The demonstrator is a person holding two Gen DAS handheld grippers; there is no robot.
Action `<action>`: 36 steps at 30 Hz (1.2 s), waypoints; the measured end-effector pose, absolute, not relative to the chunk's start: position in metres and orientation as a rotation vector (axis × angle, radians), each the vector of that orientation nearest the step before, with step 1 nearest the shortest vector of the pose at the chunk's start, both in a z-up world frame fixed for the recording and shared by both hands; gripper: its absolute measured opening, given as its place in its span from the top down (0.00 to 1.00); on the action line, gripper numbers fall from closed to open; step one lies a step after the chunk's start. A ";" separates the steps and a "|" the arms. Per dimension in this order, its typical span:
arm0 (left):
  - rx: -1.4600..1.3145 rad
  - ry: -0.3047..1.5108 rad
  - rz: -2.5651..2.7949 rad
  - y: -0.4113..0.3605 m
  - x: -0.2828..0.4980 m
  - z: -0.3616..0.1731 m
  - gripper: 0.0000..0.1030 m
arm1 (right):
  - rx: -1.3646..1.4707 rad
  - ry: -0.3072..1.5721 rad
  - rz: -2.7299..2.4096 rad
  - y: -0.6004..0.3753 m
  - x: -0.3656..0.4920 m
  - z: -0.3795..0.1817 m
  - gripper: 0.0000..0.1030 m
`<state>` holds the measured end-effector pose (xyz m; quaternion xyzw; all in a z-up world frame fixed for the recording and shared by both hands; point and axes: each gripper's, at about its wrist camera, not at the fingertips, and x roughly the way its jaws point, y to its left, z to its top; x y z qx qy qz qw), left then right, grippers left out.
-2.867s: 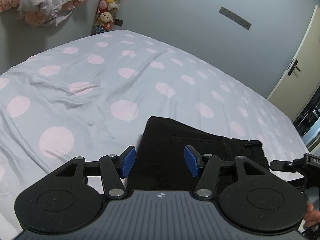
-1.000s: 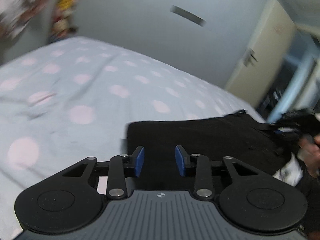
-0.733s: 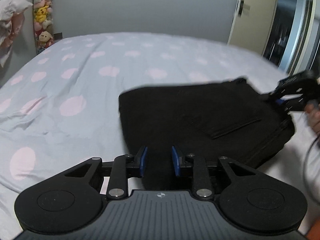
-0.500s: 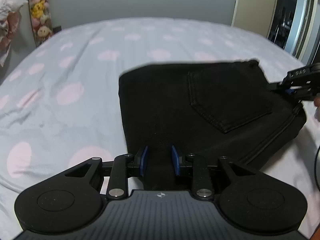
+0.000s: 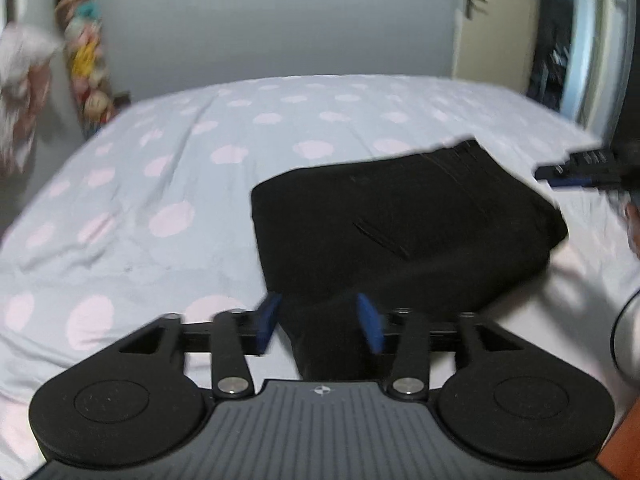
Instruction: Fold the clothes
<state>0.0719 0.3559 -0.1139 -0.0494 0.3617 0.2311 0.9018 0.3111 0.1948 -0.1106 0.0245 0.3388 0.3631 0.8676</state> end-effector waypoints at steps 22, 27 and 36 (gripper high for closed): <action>0.026 0.949 0.547 0.338 0.087 -0.157 0.66 | -0.068 0.789 0.740 0.219 0.310 -0.159 0.67; -0.046 0.814 0.491 0.334 0.066 -0.121 0.61 | -0.130 0.702 0.704 0.222 0.291 -0.146 0.67; -0.356 0.551 0.607 0.391 0.058 -0.093 0.50 | -0.133 0.540 0.667 0.220 0.261 -0.110 0.65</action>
